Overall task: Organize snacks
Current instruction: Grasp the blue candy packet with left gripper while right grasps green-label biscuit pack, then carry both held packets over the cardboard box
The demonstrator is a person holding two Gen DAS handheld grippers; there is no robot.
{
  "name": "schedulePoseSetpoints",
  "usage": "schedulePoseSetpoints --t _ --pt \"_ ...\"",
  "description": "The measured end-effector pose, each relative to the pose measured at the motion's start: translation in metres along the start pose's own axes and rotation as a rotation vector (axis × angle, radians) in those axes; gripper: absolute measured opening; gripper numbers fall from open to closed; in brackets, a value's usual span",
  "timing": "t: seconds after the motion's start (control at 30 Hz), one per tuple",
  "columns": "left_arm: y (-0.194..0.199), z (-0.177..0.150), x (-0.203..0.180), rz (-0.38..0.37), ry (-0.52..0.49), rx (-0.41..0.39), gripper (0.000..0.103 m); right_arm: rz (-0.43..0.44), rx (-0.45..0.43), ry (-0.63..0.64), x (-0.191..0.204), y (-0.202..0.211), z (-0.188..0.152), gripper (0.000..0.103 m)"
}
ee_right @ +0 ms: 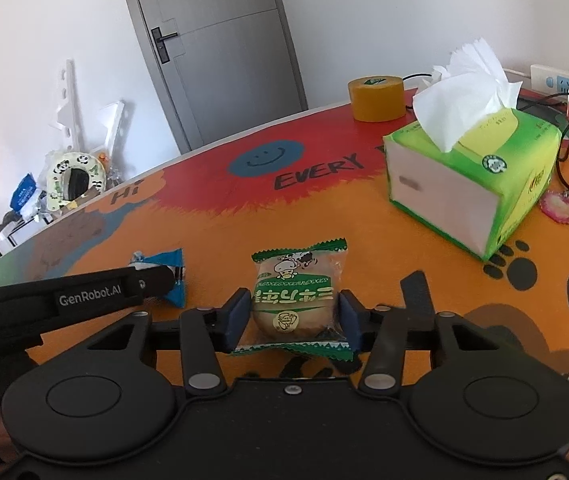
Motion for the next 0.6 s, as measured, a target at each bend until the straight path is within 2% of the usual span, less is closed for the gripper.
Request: schedulePoseSetpoints --t 0.4,0.6 --pt "0.062 -0.009 0.015 -0.032 0.087 -0.029 0.031 0.044 -0.041 -0.03 0.016 0.037 -0.009 0.048" --pt "0.099 -0.008 0.029 -0.025 0.104 -0.066 0.031 0.079 -0.072 -0.021 0.035 0.057 -0.007 0.048"
Point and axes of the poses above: each gripper's, at about its wrist camera, not at the fingertips, and y roughly against the way its jaws point, x to its left, z to its top, the point moved 7 cm from there along -y, roughly the way its jaws point, and after that the axes turned 1 degree about -z, right-handed, at the moved point
